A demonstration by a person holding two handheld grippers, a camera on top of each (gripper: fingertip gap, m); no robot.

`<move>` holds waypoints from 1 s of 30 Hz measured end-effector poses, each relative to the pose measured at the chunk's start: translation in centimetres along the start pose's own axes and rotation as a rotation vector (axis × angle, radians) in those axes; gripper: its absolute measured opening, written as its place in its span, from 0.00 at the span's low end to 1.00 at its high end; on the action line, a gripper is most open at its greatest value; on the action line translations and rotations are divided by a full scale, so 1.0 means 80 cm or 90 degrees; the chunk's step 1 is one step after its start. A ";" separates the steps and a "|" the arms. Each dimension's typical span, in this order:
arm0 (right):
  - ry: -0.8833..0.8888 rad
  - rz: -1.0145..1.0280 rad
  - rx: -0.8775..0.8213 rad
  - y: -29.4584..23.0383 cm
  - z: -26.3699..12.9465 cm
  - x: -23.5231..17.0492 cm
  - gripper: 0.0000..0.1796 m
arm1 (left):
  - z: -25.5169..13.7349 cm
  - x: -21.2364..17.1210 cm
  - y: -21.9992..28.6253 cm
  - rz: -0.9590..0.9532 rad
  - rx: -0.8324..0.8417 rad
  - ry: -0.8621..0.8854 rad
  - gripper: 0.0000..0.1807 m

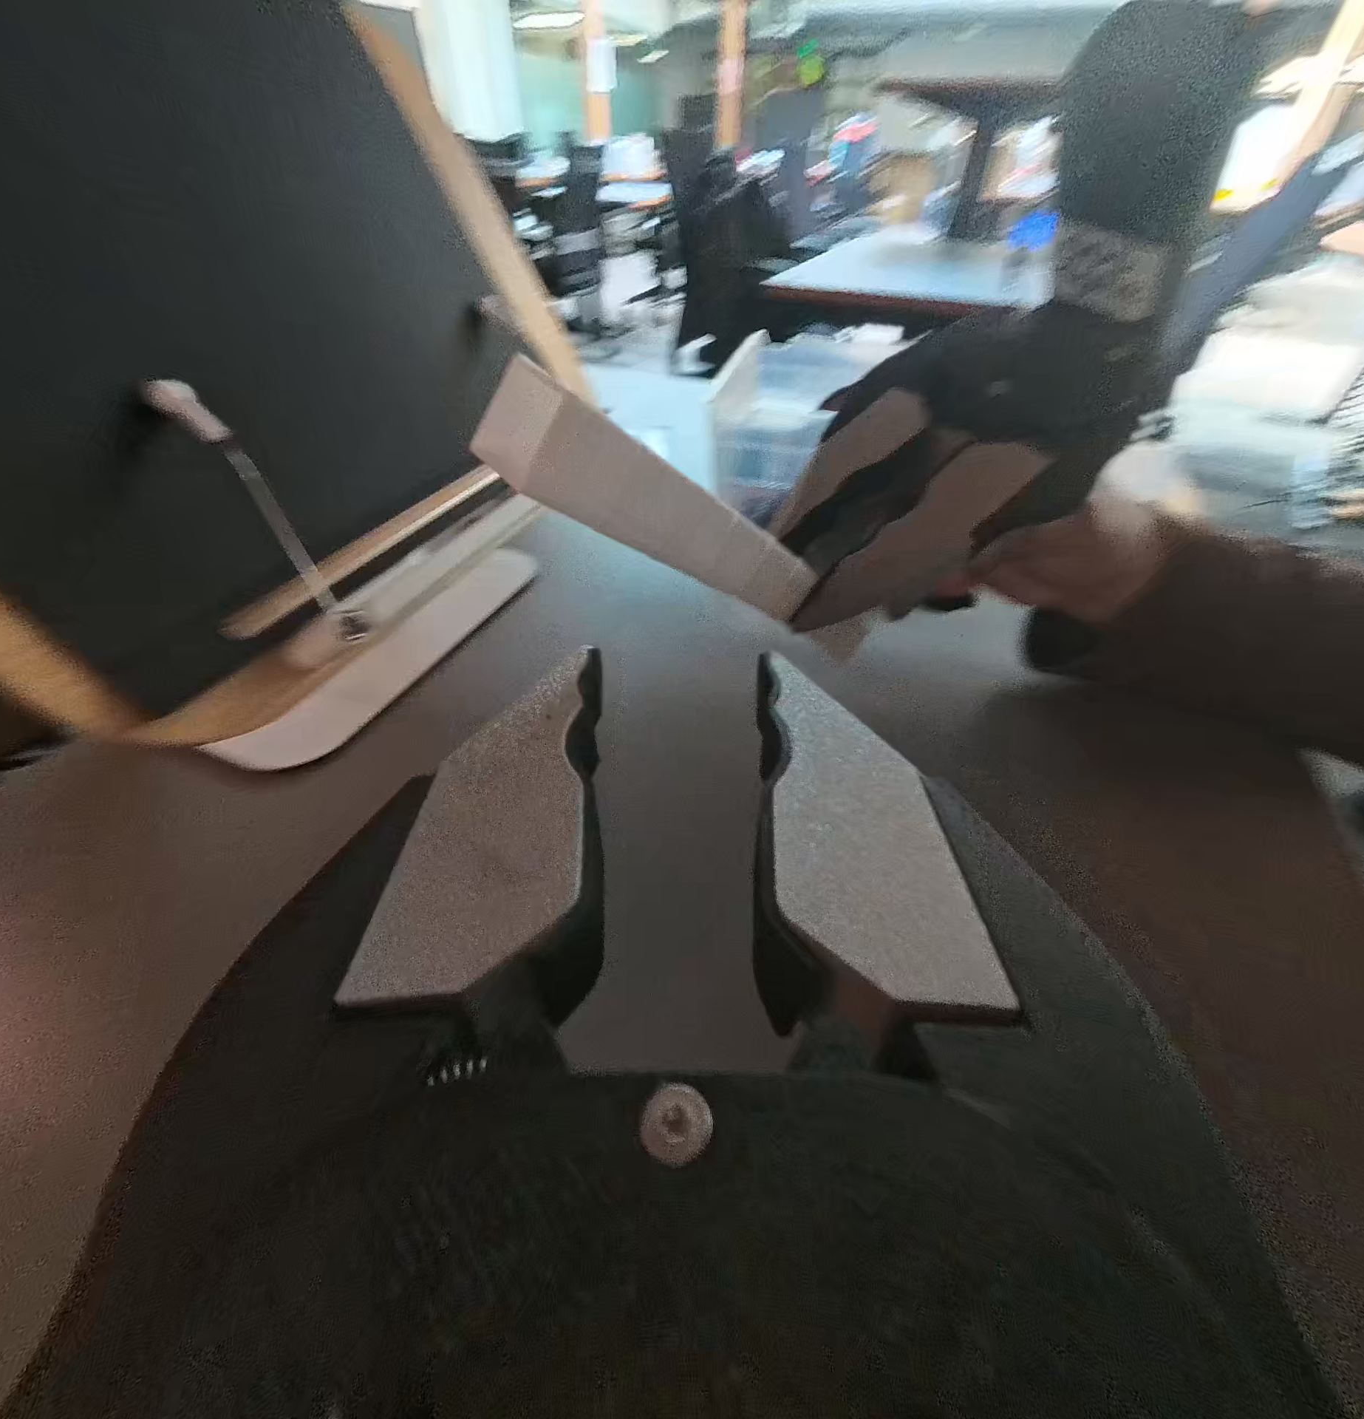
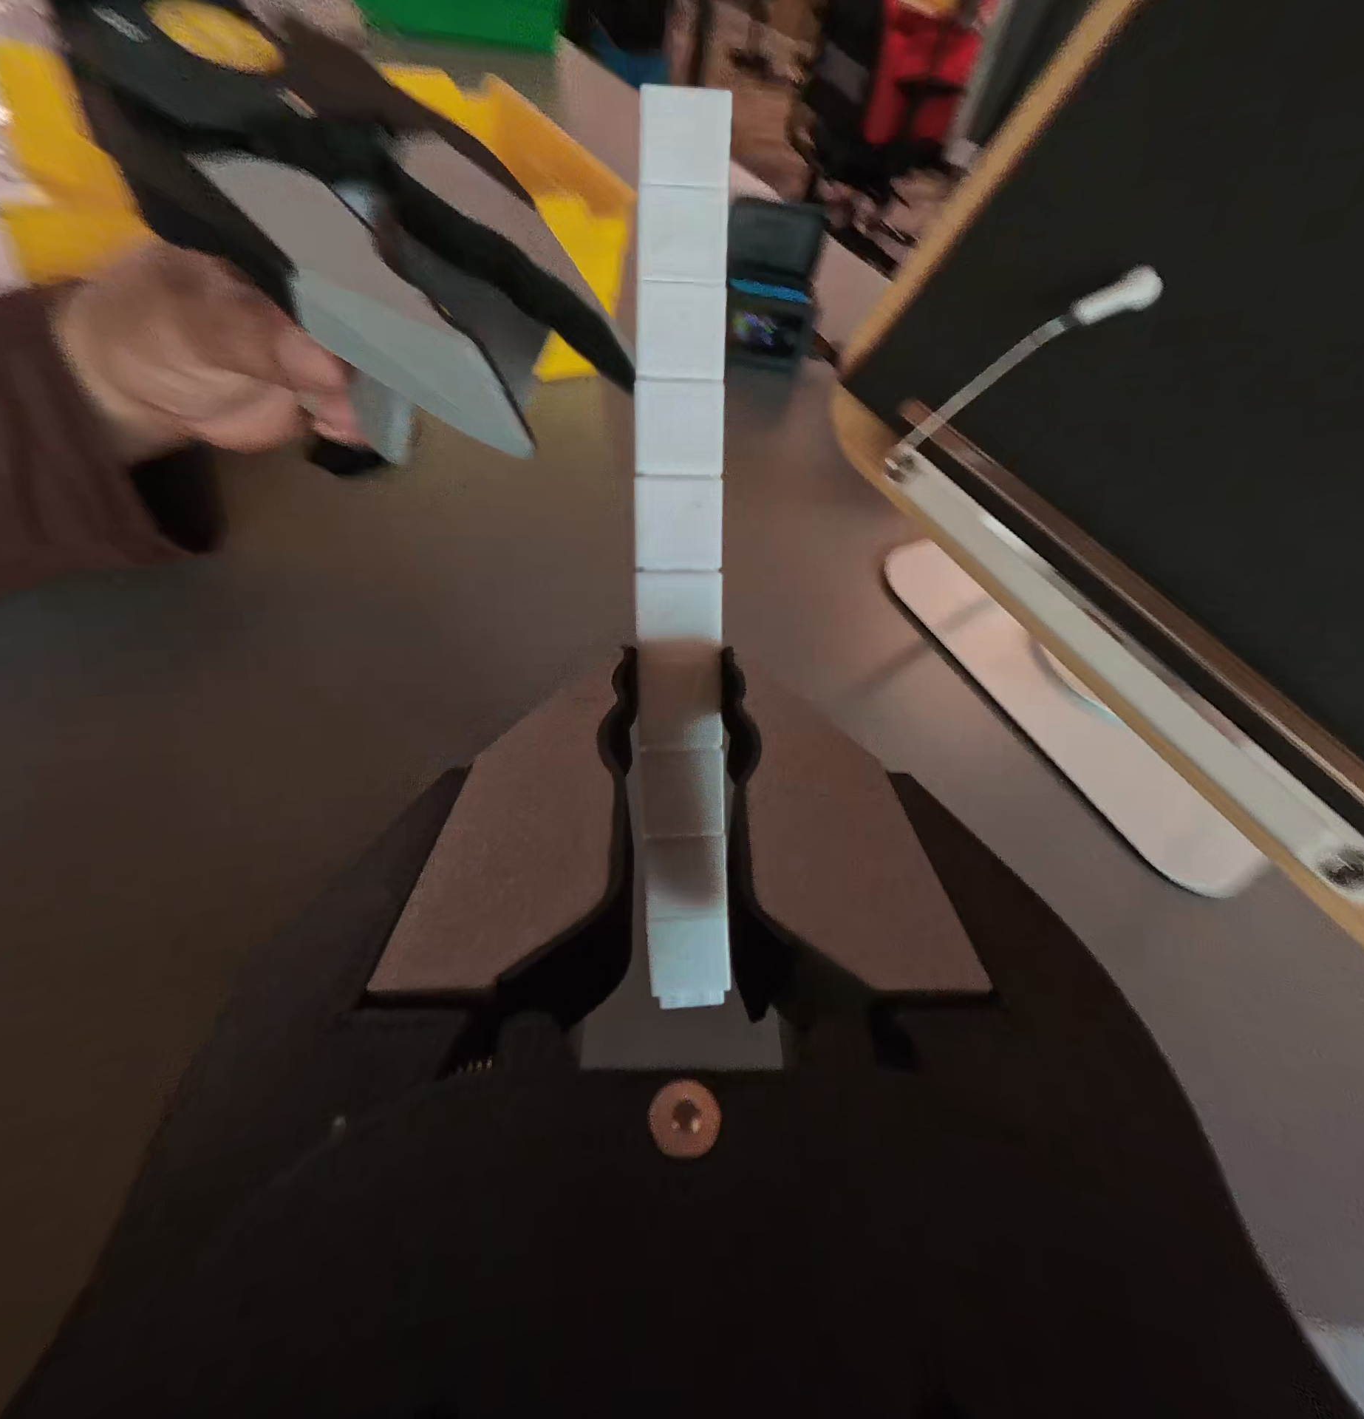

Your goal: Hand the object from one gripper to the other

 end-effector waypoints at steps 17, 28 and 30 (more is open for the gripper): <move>-0.200 0.089 0.048 -0.004 0.008 -0.048 0.10 | 0.041 -0.039 0.018 0.681 0.385 -0.235 0.27; -0.099 0.070 0.119 -0.021 -0.013 -0.013 0.21 | 0.064 -0.050 0.043 0.677 0.299 -0.224 0.11; 0.004 0.066 0.092 -0.007 -0.040 0.014 0.26 | 0.055 -0.039 0.039 0.591 0.279 -0.171 0.10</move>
Point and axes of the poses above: each gripper's, where its closed fingertips meet, z out along the fingers, x out of its top, y = z × x across the jaws, the point moved 3 cm from there along -z, back along the fingers, and after that the axes turned 4 degrees about -y, right-handed, at the moved point
